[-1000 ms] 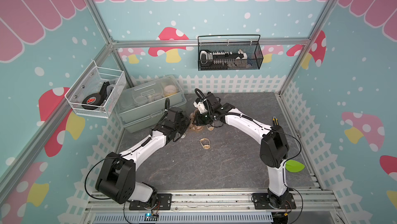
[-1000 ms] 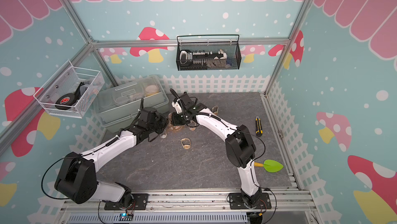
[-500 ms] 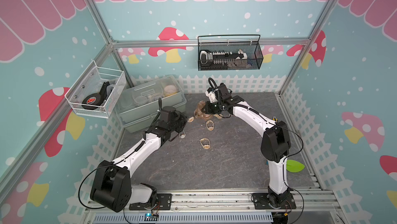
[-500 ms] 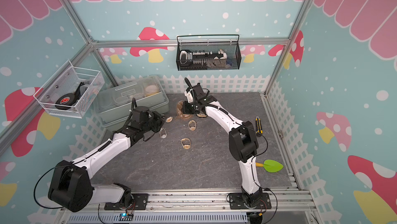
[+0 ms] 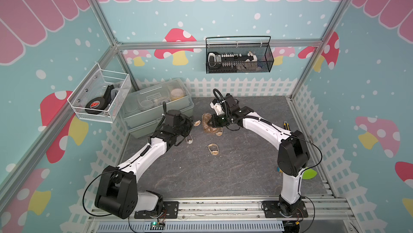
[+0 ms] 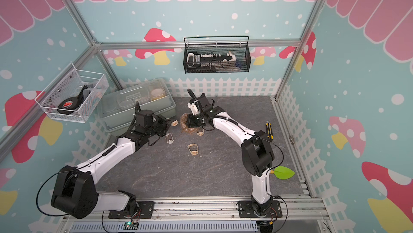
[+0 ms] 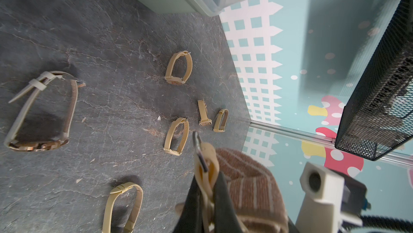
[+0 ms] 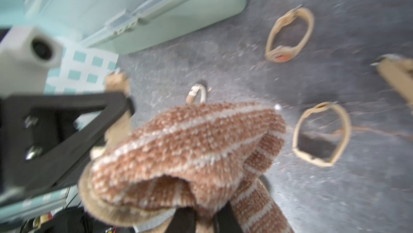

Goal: Wipe the watch dial
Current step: Wipe the dirt from the watch dial.

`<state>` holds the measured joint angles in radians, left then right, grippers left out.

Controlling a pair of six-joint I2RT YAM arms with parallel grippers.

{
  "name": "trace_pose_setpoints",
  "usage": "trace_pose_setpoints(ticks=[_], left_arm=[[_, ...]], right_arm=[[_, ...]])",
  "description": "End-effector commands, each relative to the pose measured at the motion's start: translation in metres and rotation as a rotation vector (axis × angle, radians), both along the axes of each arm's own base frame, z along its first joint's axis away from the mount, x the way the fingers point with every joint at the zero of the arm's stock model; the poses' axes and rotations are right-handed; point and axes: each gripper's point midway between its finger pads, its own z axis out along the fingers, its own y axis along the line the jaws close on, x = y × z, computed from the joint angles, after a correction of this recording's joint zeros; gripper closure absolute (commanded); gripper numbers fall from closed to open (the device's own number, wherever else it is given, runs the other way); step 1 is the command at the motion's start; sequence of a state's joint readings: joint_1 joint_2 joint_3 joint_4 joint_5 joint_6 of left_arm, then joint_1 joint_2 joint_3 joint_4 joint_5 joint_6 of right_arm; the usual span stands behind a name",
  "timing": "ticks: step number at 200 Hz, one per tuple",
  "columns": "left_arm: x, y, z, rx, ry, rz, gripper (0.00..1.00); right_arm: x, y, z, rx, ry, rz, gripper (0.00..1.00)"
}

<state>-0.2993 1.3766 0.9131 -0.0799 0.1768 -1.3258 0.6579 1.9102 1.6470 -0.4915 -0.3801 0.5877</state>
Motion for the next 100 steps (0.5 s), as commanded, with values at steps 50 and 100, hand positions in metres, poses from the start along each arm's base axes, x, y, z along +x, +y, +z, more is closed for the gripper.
trace_pose_setpoints(ticks=[50, 100], left_arm=[[0.016, -0.007, 0.011, -0.045, -0.032, -0.009, 1.0], [0.014, -0.014, 0.017, -0.079, -0.053, -0.028, 1.0]], right_arm=[[-0.012, 0.03, 0.017, 0.057, -0.032, 0.052, 1.0], [0.012, 0.054, 0.017, 0.065, -0.04, 0.072, 1.0]])
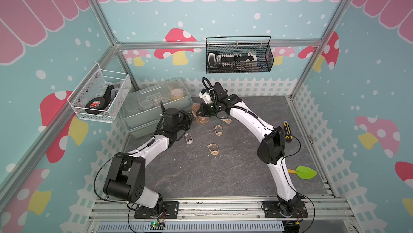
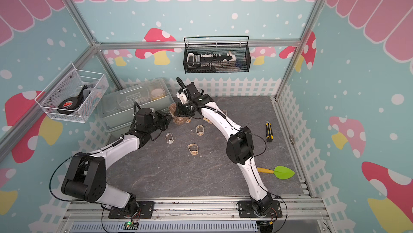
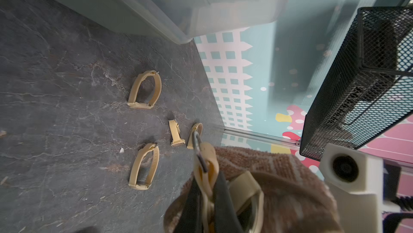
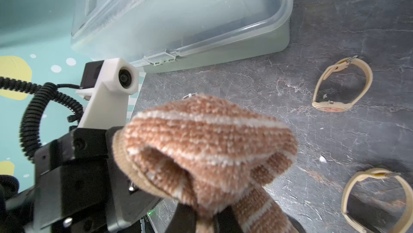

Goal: Wipe the watch dial
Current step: Wipe the dirt from the watch dial.

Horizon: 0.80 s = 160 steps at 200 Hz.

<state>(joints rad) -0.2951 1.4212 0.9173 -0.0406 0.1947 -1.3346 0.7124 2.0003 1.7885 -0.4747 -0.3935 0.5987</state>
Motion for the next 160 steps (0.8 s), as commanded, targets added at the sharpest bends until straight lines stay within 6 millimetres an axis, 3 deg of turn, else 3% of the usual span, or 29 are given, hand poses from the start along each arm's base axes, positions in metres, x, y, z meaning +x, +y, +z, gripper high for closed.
trace_pose_setpoints(ticks=[1, 59, 94, 126, 160], left_arm=[[0.006, -0.01, 0.025, -0.065, -0.062, -0.021, 1.0], [0.005, -0.017, 0.029, -0.108, -0.09, -0.047, 1.0], [0.01, -0.023, 0.042, -0.181, -0.155, -0.061, 1.0], [0.014, -0.033, 0.057, -0.227, -0.195, -0.101, 1.0], [0.012, -0.03, 0.066, -0.231, -0.217, -0.096, 1.0]], right_arm=[[0.01, 0.012, 0.001, 0.011, 0.0, 0.016, 1.0], [0.027, 0.027, 0.009, 0.022, -0.023, 0.025, 1.0], [0.04, 0.03, 0.007, 0.028, -0.019, 0.009, 1.0], [0.063, 0.021, 0.009, 0.05, -0.015, -0.037, 1.0], [0.095, -0.01, 0.012, 0.06, -0.009, -0.116, 1.0]])
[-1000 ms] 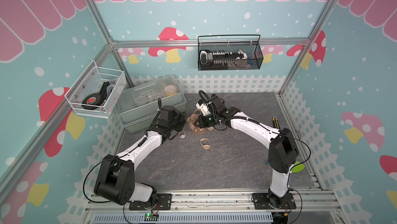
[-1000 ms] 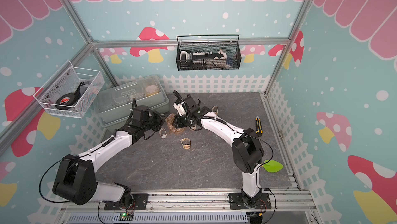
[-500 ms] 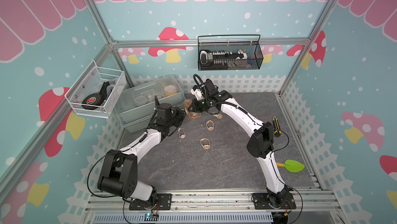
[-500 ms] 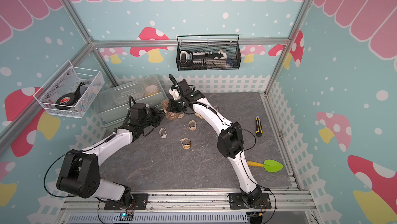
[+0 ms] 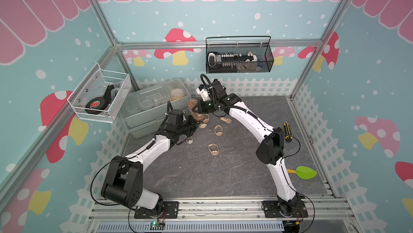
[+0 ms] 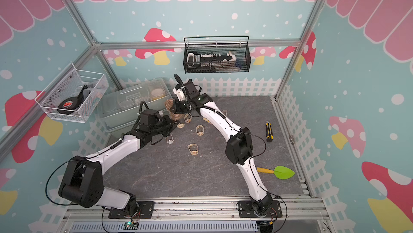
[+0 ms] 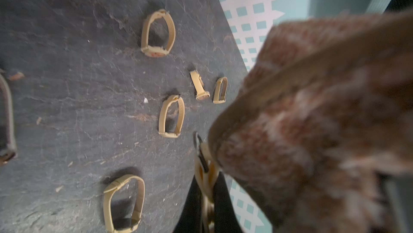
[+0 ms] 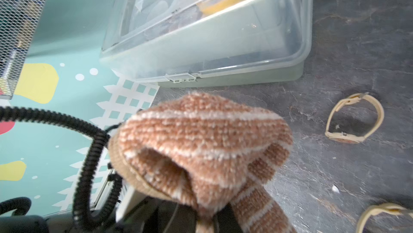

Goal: Wipe the watch dial
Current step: Wipe the dirt from the watch dial.

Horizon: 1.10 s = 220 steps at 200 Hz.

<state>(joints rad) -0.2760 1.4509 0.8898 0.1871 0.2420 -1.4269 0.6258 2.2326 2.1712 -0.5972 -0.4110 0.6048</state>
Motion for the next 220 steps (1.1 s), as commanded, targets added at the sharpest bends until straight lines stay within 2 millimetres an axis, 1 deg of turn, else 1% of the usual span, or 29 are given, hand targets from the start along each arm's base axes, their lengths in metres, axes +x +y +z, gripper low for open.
trace_pose_setpoints(ticks=[1, 20, 45, 61, 99, 120, 129, 137, 139, 142, 164, 187, 197, 198, 200, 220], left_arm=[[-0.008, -0.024, 0.041, -0.084, -0.109, -0.11, 1.0], [-0.01, -0.022, 0.04, -0.08, -0.107, -0.103, 1.0], [-0.01, -0.017, 0.037, -0.081, -0.102, -0.084, 1.0], [-0.009, -0.017, 0.036, -0.084, -0.104, -0.08, 1.0], [-0.003, -0.017, 0.034, -0.083, -0.107, -0.072, 1.0], [0.001, -0.018, 0.03, -0.082, -0.101, -0.069, 1.0], [0.003, -0.018, 0.028, -0.084, -0.101, -0.07, 1.0], [0.005, -0.019, 0.027, -0.086, -0.101, -0.069, 1.0], [0.005, -0.019, 0.027, -0.087, -0.1, -0.07, 1.0], [0.006, -0.02, 0.026, -0.088, -0.101, -0.071, 1.0], [0.01, -0.023, 0.024, -0.093, -0.098, -0.077, 1.0], [0.012, -0.024, 0.024, -0.097, -0.101, -0.081, 1.0], [0.012, -0.025, 0.025, -0.097, -0.101, -0.086, 1.0], [0.012, -0.025, 0.025, -0.096, -0.101, -0.086, 1.0], [0.012, -0.025, 0.025, -0.095, -0.101, -0.087, 1.0], [0.01, -0.026, 0.026, -0.095, -0.103, -0.088, 1.0]], right_arm=[[0.021, -0.01, 0.001, 0.032, 0.001, -0.04, 1.0], [0.032, -0.03, 0.003, 0.024, -0.004, -0.073, 1.0], [0.03, -0.05, 0.007, -0.001, -0.018, -0.088, 1.0], [0.021, -0.058, 0.007, -0.008, -0.017, -0.091, 1.0], [-0.008, -0.066, 0.007, 0.031, 0.012, -0.099, 1.0], [-0.029, -0.062, 0.009, 0.041, 0.018, -0.077, 1.0], [-0.04, -0.057, 0.01, 0.04, 0.019, -0.057, 1.0], [-0.048, -0.052, 0.003, 0.03, 0.031, -0.04, 1.0], [-0.052, -0.052, 0.014, 0.041, 0.013, -0.036, 1.0], [-0.055, -0.05, 0.017, 0.044, 0.008, -0.029, 1.0], [-0.071, -0.037, 0.016, 0.038, 0.006, 0.01, 1.0], [-0.072, -0.028, 0.011, 0.037, 0.012, 0.02, 1.0], [-0.07, -0.026, 0.018, 0.046, 0.0, 0.019, 1.0], [-0.068, -0.025, 0.011, 0.039, 0.011, 0.018, 1.0], [-0.067, -0.023, 0.006, 0.033, 0.019, 0.02, 1.0], [-0.058, -0.016, 0.003, 0.031, 0.017, 0.025, 1.0]])
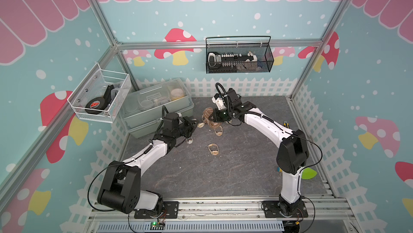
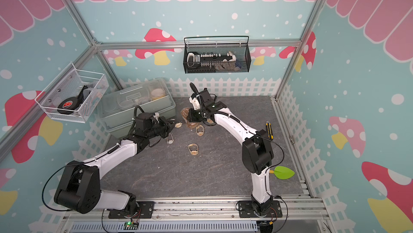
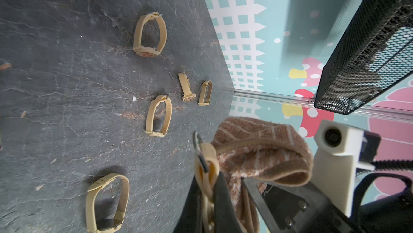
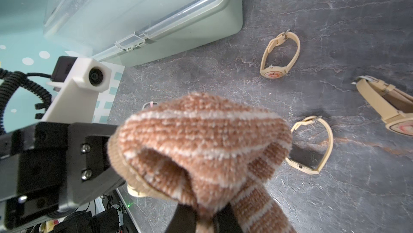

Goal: Wipe the watch dial
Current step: Wipe the dirt from the watch dial.

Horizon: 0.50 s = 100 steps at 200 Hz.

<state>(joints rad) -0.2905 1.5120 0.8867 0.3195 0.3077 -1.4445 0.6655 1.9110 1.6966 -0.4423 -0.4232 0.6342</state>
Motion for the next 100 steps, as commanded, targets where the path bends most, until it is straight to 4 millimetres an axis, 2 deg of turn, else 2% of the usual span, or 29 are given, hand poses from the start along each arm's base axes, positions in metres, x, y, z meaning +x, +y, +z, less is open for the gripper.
trace_pose_setpoints(ticks=[1, 14, 53, 100], left_arm=[[0.003, -0.006, 0.023, -0.043, -0.051, -0.017, 1.0], [0.001, -0.007, 0.024, -0.042, -0.052, -0.022, 1.0], [-0.007, -0.008, 0.02, -0.033, -0.039, -0.03, 1.0], [-0.012, -0.007, 0.014, -0.028, -0.027, -0.036, 1.0]], right_arm=[[0.016, 0.009, 0.0, 0.016, -0.01, -0.005, 1.0], [0.022, 0.014, -0.001, 0.012, -0.011, 0.0, 1.0], [0.036, 0.027, 0.011, 0.024, -0.036, 0.013, 1.0], [0.048, 0.031, 0.028, 0.019, -0.081, 0.014, 1.0]])
